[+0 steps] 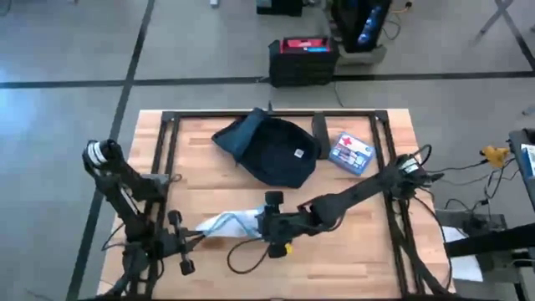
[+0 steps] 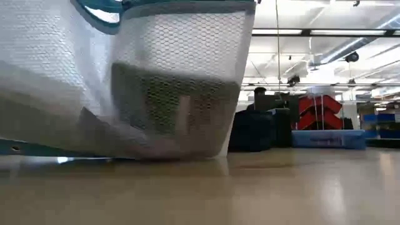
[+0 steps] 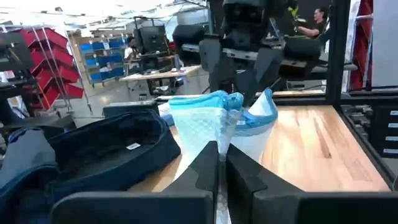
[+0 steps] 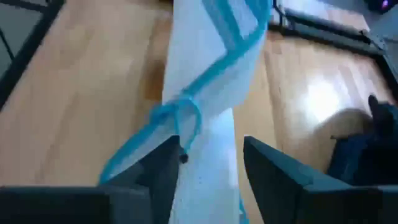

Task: Unpack backpack
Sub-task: Open the zip bag

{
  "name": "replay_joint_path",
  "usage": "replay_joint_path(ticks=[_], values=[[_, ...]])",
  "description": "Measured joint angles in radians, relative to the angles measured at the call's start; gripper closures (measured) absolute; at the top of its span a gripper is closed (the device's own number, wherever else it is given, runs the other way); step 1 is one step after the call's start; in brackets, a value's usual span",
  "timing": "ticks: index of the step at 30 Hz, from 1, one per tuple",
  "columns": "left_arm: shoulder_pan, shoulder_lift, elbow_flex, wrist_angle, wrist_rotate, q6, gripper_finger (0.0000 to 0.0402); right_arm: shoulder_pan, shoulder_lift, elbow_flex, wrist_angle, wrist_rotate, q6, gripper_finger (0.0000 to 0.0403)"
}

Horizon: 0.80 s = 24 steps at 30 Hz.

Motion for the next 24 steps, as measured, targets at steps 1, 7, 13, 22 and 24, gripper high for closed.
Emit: replay_joint_path(ticks=[1, 7, 13, 22, 24], values=[[0.0, 0.0, 0.0, -0.001, 0.0, 0.0, 0.0402, 0.0, 0.0, 0.0, 0.0, -0.001, -0.005, 0.0235], [0.001, 0.0, 0.0, -0.001, 0.0, 0.007, 0.0402, -0.003, 0.028, -0.001, 0.058, -0.028, -0.047, 0.0255], [0.001, -0.001, -0.001, -0.001, -0.001, 0.023, 0.0402, -0.006, 0.097, -0.002, 0.131, -0.016, -0.084, 0.0262], [0.001, -0.003, -0.001, -0.001, -0.003, 0.042, 0.0402, -0.019, 0.104, -0.003, 0.169, 0.009, -0.102, 0.0345], [0.0, -0.004, -0.001, -0.001, -0.004, 0.042, 0.0402, -0.017, 0.095, -0.003, 0.165, 0.012, -0.118, 0.0387]])
